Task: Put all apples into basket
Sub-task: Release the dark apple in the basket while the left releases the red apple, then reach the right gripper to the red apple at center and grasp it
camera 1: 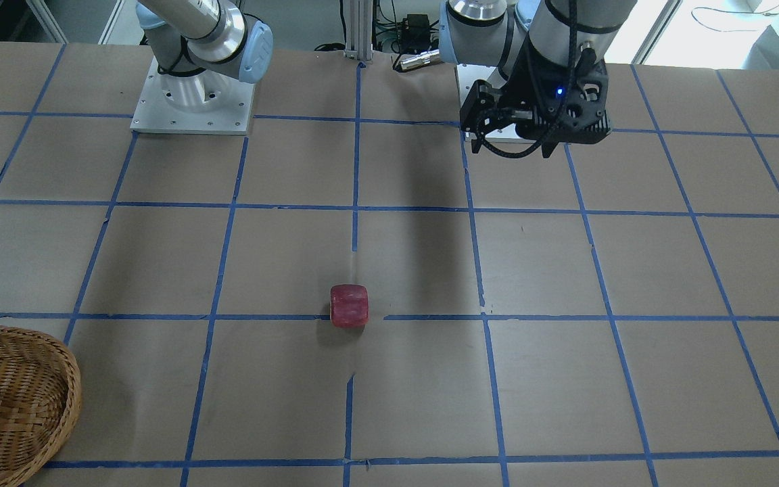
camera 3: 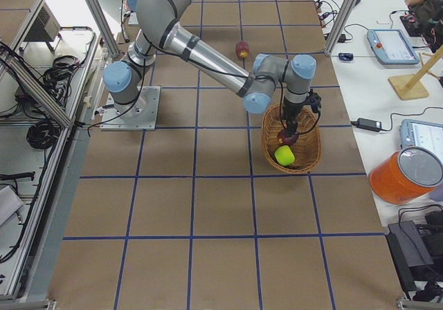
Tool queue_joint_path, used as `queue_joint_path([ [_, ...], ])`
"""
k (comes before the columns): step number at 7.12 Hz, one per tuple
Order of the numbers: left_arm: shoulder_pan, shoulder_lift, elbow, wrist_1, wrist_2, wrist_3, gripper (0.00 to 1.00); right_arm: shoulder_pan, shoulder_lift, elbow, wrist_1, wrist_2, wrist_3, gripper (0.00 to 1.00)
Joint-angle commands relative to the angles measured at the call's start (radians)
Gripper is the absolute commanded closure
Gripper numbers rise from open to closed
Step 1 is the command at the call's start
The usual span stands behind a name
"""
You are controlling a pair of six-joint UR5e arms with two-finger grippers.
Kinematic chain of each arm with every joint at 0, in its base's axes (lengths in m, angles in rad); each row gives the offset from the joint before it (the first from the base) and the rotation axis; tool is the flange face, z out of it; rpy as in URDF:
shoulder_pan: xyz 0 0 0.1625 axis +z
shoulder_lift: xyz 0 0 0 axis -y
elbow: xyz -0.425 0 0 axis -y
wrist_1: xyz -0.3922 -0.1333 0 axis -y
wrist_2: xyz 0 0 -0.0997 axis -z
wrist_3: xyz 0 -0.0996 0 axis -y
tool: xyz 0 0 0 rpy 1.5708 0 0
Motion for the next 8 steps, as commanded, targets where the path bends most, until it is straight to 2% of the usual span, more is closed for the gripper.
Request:
queue_joint_path([
  [1, 0.003, 0.053, -0.068, 0.114, 0.0, 0.006, 0.0, 0.156, -0.112, 0.006, 0.204, 0.086, 0.152, 0.0],
  [3, 0.005, 0.045, -0.102, 0.258, 0.003, 0.011, 0.0, 0.36, -0.104, 0.019, 0.228, 0.16, 0.352, 0.0],
  [5, 0.005, 0.029, -0.099, 0.271, -0.006, 0.011, 0.0, 0.52, -0.091, 0.079, 0.197, 0.2, 0.482, 0.0],
  [6, 0.003, 0.036, -0.102, 0.271, -0.003, 0.011, 0.0, 0.573, -0.065, 0.104, 0.132, 0.2, 0.571, 0.0],
  [8, 0.005, 0.047, -0.104, 0.271, -0.006, 0.012, 0.0, 0.651, -0.007, 0.108, 0.081, 0.204, 0.67, 0.0],
])
